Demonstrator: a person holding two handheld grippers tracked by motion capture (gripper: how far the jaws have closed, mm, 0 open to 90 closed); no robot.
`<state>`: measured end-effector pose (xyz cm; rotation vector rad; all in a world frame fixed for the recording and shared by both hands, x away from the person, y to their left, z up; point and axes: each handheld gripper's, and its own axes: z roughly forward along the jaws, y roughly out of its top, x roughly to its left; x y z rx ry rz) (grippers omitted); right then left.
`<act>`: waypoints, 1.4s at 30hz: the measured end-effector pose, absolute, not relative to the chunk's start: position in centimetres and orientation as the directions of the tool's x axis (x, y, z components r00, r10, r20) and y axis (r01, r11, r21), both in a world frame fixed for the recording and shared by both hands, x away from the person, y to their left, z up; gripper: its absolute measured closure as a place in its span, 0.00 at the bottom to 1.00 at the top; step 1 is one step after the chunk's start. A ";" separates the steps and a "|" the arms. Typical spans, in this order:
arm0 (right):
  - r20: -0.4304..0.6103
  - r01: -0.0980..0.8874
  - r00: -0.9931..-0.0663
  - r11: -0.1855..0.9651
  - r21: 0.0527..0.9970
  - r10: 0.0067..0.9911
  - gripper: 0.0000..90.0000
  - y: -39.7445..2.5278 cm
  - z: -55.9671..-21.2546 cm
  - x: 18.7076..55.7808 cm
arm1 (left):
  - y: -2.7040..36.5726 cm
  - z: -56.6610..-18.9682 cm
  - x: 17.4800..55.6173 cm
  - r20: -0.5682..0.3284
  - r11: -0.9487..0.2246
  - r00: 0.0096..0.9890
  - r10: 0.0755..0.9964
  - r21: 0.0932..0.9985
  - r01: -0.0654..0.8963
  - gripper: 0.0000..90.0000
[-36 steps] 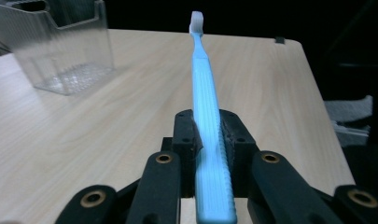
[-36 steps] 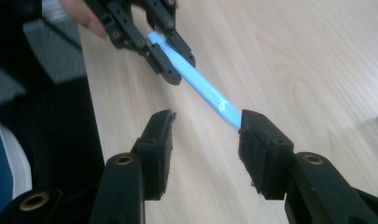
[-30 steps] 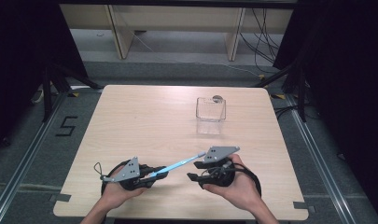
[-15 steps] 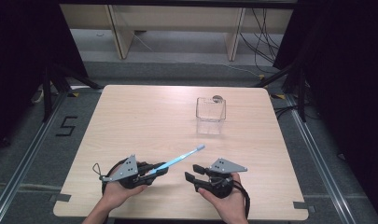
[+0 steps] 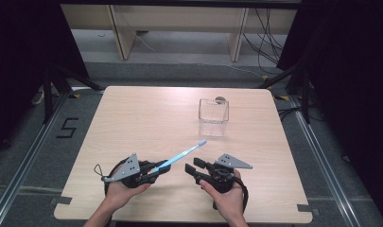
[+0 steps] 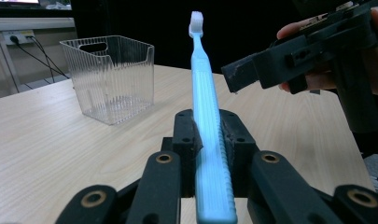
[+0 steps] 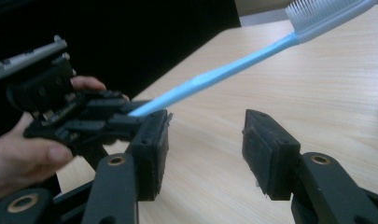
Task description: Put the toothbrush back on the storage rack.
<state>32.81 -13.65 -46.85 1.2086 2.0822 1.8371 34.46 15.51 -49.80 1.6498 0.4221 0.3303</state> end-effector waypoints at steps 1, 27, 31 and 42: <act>0.422 0.484 -0.672 -0.070 0.872 0.609 0.57 -13.5 -46.8 32.9 | 15.5 -49.7 34.4 -0.027 -0.090 0.886 0.463 0.993 0.077 0.86; 0.543 0.521 -0.621 -0.220 0.825 0.565 0.63 -12.0 -45.7 35.3 | 14.9 -49.6 33.9 -0.005 -0.069 0.874 0.486 0.997 0.044 0.86; 0.547 0.515 -0.615 -0.236 0.824 0.567 0.71 -12.0 -45.7 35.5 | 14.7 -49.7 33.8 -0.010 -0.063 0.872 0.489 0.997 0.047 0.86; 0.605 0.528 -0.616 -0.306 0.792 0.504 0.92 -12.3 -45.3 35.5 | 13.6 -50.6 34.0 0.005 -0.128 0.873 0.488 0.990 0.066 0.83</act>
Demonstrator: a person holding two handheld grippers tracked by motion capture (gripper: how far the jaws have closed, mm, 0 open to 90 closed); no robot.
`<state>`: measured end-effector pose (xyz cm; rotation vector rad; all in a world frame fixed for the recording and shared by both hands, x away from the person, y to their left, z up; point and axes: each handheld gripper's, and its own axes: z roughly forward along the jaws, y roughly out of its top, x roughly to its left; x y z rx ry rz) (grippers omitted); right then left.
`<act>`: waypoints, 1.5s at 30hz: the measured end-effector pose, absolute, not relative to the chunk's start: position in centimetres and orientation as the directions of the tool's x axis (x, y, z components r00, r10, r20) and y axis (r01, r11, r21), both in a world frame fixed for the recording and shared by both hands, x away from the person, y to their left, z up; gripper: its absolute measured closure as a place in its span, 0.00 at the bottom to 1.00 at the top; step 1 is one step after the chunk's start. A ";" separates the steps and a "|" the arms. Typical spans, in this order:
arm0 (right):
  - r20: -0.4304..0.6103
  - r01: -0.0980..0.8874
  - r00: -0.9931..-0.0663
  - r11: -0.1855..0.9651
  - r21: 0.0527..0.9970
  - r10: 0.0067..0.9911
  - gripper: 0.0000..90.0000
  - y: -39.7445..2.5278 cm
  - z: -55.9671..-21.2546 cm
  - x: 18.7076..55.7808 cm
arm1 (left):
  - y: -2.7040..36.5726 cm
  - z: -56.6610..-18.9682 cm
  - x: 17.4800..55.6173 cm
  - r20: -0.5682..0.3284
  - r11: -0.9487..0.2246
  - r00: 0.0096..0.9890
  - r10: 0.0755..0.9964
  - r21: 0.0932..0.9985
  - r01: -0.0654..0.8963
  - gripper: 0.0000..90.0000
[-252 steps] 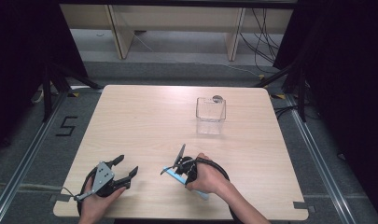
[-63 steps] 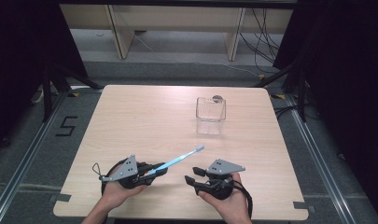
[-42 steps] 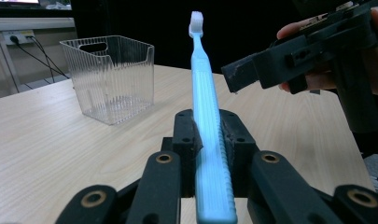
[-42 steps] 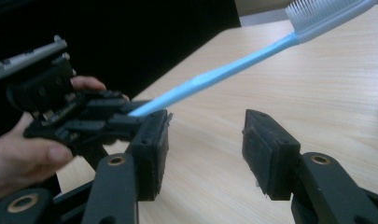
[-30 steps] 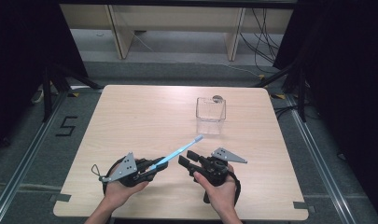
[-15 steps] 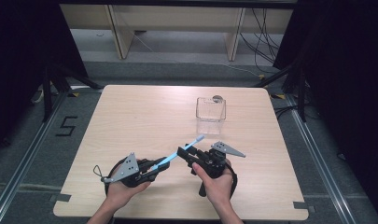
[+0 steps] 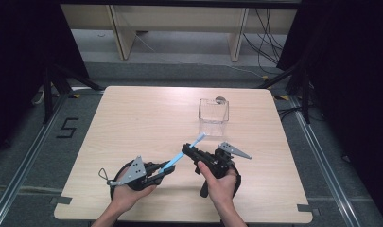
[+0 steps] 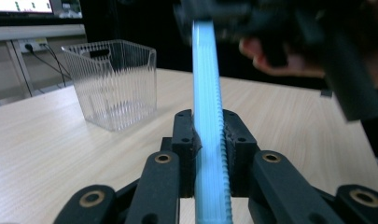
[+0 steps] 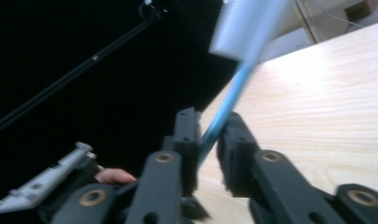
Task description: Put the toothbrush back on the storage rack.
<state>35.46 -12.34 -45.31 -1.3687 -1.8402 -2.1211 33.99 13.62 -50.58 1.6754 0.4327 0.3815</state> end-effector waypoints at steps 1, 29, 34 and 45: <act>0.564 0.497 -0.637 -0.279 0.822 0.526 0.95 -12.3 -45.0 35.4 | 13.3 -50.9 34.1 -0.001 -0.149 0.878 0.479 0.985 0.083 0.74; 0.374 0.404 -0.711 -0.089 0.910 0.595 0.96 -13.3 -41.9 35.4 | 13.4 -46.9 35.9 -0.064 -0.089 0.846 0.530 0.987 0.130 0.99; 0.359 0.397 -0.713 -0.075 0.915 0.603 0.95 -13.1 -42.0 35.4 | 12.9 -46.8 36.1 -0.072 -0.095 0.847 0.527 0.985 0.143 0.99; 0.326 0.374 -0.701 -0.062 0.925 0.634 0.95 -14.2 -41.2 35.6 | 14.3 -47.1 35.3 -0.036 -0.111 0.828 0.560 0.987 0.118 0.99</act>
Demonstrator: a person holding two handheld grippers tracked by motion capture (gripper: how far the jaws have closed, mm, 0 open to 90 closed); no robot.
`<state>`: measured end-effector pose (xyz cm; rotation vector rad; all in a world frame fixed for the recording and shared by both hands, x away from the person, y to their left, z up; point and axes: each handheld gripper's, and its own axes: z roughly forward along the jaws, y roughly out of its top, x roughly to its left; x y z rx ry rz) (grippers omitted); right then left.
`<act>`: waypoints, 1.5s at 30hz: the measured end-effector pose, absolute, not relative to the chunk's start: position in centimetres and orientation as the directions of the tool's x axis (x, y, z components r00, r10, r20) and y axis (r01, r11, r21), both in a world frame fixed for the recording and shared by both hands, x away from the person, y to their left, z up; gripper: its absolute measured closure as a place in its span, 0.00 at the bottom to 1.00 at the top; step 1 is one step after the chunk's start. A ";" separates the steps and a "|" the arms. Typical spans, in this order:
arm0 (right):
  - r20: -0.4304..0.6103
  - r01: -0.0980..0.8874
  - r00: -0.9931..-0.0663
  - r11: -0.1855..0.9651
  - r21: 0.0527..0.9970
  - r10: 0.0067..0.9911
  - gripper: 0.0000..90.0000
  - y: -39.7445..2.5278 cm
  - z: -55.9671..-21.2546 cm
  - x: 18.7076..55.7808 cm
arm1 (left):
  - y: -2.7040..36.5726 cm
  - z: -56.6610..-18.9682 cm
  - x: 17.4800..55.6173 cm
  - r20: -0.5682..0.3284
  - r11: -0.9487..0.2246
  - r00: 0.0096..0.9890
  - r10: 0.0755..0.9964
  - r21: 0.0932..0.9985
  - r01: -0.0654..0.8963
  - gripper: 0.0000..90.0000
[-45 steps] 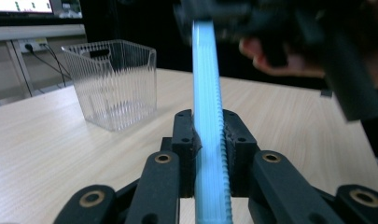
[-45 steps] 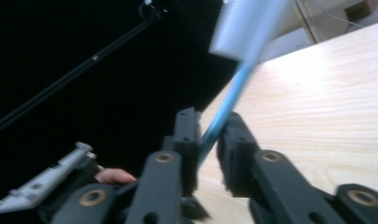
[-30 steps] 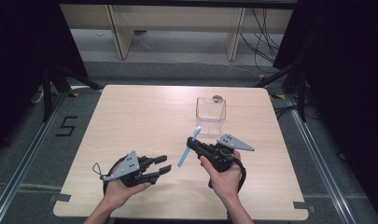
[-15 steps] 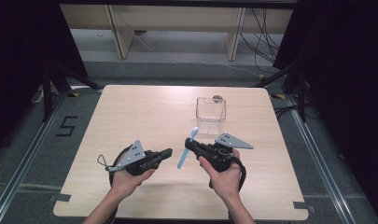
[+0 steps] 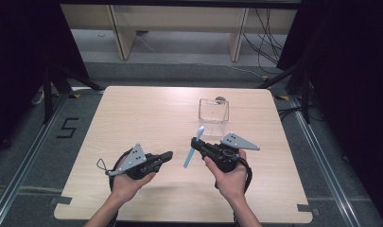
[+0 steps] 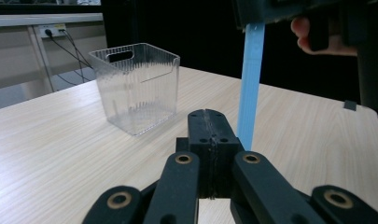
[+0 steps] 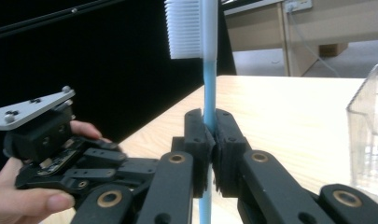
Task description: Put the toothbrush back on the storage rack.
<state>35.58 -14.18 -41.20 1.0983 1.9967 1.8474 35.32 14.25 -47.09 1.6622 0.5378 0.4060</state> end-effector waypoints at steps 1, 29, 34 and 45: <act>0.318 0.363 -0.692 -0.068 0.929 0.648 0.95 -14.3 -41.2 35.7 | 14.4 -47.1 35.2 -0.036 -0.114 0.824 0.565 0.986 0.121 0.99; 0.235 0.292 -0.594 -0.066 0.954 0.769 0.95 -18.6 -39.1 37.3 | 21.4 -50.2 34.0 0.023 -0.092 0.672 0.740 0.993 0.067 0.78; 0.236 0.287 -0.581 -0.075 0.955 0.779 0.95 -19.1 -38.9 37.5 | 22.1 -50.6 34.1 0.014 -0.079 0.641 0.768 0.994 0.072 0.68; 0.237 0.276 -0.555 -0.093 0.957 0.797 0.95 -20.5 -38.2 37.9 | 23.0 -50.8 34.1 -0.019 -0.060 0.576 0.818 0.991 0.117 0.59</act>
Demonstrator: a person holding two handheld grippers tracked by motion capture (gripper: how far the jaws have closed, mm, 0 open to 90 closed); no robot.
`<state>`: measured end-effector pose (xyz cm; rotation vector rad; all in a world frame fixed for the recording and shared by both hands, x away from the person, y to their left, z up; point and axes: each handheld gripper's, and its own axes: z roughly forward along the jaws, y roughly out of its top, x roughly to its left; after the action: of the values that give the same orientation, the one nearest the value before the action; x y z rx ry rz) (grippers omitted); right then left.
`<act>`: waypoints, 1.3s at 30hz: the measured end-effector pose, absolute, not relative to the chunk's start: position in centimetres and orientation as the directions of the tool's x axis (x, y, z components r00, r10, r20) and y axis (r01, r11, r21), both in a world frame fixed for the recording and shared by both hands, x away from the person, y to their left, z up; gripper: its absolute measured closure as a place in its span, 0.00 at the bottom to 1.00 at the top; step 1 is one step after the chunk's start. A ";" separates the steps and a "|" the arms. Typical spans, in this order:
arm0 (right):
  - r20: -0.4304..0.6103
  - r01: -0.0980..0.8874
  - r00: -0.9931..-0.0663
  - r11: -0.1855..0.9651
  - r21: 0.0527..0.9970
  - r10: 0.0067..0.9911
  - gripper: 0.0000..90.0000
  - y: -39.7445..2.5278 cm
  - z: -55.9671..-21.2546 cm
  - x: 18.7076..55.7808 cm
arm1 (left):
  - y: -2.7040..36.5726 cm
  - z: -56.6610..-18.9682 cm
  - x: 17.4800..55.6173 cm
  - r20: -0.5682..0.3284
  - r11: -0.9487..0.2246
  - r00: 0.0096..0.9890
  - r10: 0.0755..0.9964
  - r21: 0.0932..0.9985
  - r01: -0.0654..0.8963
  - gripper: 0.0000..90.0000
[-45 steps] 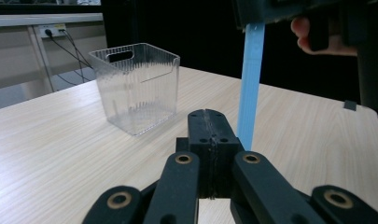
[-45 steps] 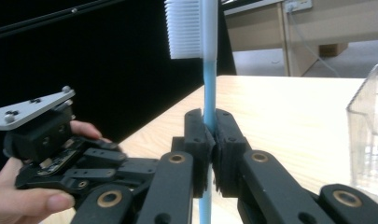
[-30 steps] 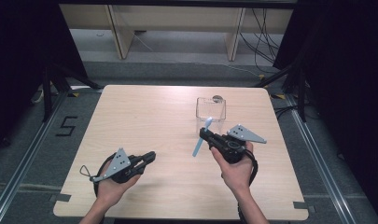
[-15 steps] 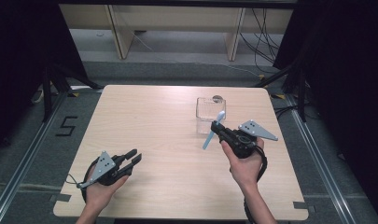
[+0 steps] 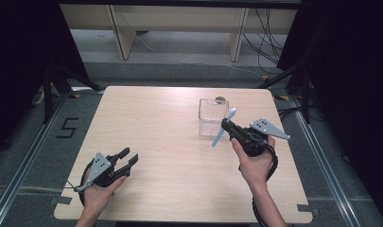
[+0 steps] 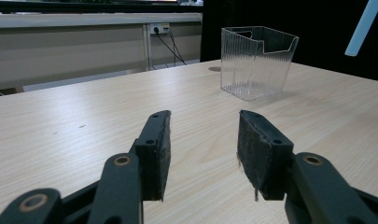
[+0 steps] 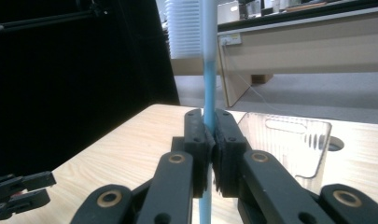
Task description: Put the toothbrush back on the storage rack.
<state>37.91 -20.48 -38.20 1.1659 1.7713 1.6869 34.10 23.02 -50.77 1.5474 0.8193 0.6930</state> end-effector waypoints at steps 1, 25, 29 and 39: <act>0.242 0.275 -0.555 -0.099 0.956 0.796 0.95 -20.5 -38.2 37.9 | 23.1 -50.8 34.1 -0.019 -0.060 0.574 0.818 0.991 0.119 0.58; 0.209 0.241 -0.500 -0.096 0.966 0.840 0.95 -22.4 -36.4 39.5 | 23.0 -50.9 34.2 -0.031 -0.047 0.570 0.821 0.992 0.121 0.55; 0.213 0.235 -0.495 -0.106 0.966 0.843 0.95 -22.6 -36.3 39.8 | 23.0 -50.9 34.2 -0.031 -0.047 0.570 0.821 0.991 0.122 0.55; 0.220 0.226 -0.472 -0.124 0.966 0.854 0.95 -23.2 -35.9 40.5 | 22.9 -51.0 34.3 -0.039 -0.042 0.570 0.821 0.991 0.128 0.56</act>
<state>40.51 -23.21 -35.94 1.2012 1.6491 1.6381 34.25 22.95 -50.97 1.5346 0.8363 0.6818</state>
